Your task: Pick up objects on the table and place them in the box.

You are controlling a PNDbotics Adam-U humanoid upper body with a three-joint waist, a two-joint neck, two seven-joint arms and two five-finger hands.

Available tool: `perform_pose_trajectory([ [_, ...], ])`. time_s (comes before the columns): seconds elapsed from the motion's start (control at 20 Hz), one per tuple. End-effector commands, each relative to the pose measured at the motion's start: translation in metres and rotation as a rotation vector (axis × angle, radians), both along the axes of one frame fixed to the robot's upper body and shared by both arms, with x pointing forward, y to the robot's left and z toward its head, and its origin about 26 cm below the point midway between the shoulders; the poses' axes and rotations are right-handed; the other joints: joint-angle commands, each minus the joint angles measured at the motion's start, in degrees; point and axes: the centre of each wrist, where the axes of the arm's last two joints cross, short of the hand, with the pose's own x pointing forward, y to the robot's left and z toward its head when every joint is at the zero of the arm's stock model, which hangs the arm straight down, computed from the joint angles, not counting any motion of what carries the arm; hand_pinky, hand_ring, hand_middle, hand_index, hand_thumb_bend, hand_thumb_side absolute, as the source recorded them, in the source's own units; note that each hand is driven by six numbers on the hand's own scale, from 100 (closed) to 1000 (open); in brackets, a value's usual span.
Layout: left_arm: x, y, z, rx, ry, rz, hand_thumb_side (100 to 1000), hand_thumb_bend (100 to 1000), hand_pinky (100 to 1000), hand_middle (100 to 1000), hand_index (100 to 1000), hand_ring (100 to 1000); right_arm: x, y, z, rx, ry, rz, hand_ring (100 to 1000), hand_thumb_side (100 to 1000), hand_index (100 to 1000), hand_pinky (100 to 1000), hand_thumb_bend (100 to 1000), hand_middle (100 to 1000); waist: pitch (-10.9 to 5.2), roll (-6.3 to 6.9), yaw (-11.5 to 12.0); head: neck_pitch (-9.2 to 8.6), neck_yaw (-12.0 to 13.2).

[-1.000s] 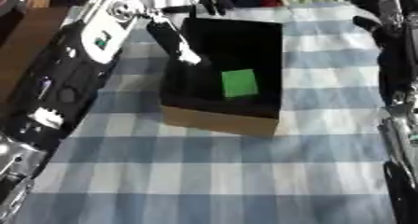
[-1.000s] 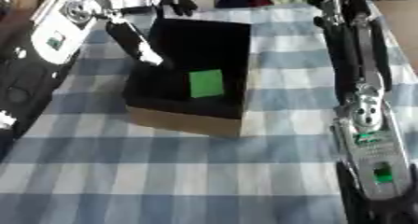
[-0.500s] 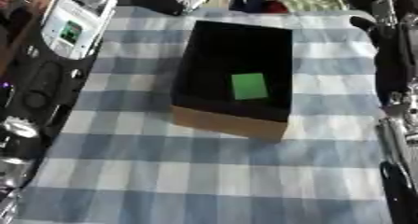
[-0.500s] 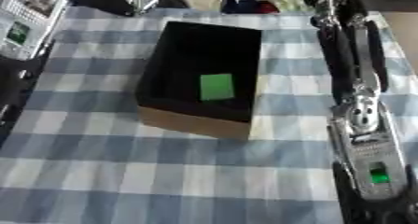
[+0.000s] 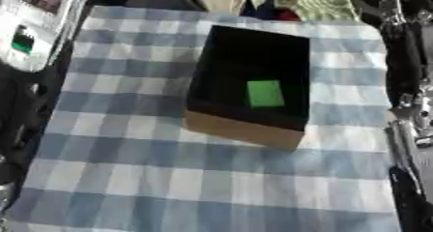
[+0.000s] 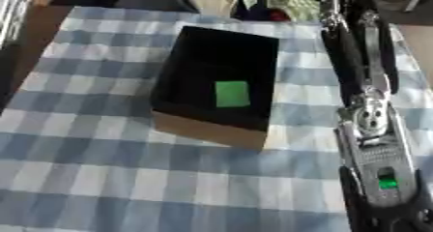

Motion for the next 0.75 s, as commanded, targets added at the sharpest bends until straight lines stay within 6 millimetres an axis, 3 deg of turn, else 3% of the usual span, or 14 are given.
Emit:
perform_pose_trajectory([
  [0.05, -0.022, 0.012, 0.013, -0.129, -0.078, 0.028, 202, 100, 898, 612, 837, 708, -0.004, 0.000, 0.013, 0.007, -0.053, -0.009, 880, 765, 920, 848, 100, 706, -1.45, -0.12, 0.35, -0.59, -0.25],
  [0.35, -0.047, 0.029, -0.004, -0.316, -0.158, 0.098, 193, 103, 962, 627, 848, 712, -0.006, -0.002, 0.019, 0.006, -0.093, -0.033, 880, 705, 916, 848, 100, 709, -1.36, -0.53, 1.29, -0.55, -1.19],
  [0.75, -0.048, 0.054, -0.044, -0.430, -0.271, 0.104, 236, 137, 983, 651, 866, 721, -0.013, -0.003, 0.033, 0.000, -0.197, -0.089, 881, 619, 910, 850, 100, 721, -0.69, -0.87, 2.12, 0.18, -1.82],
])
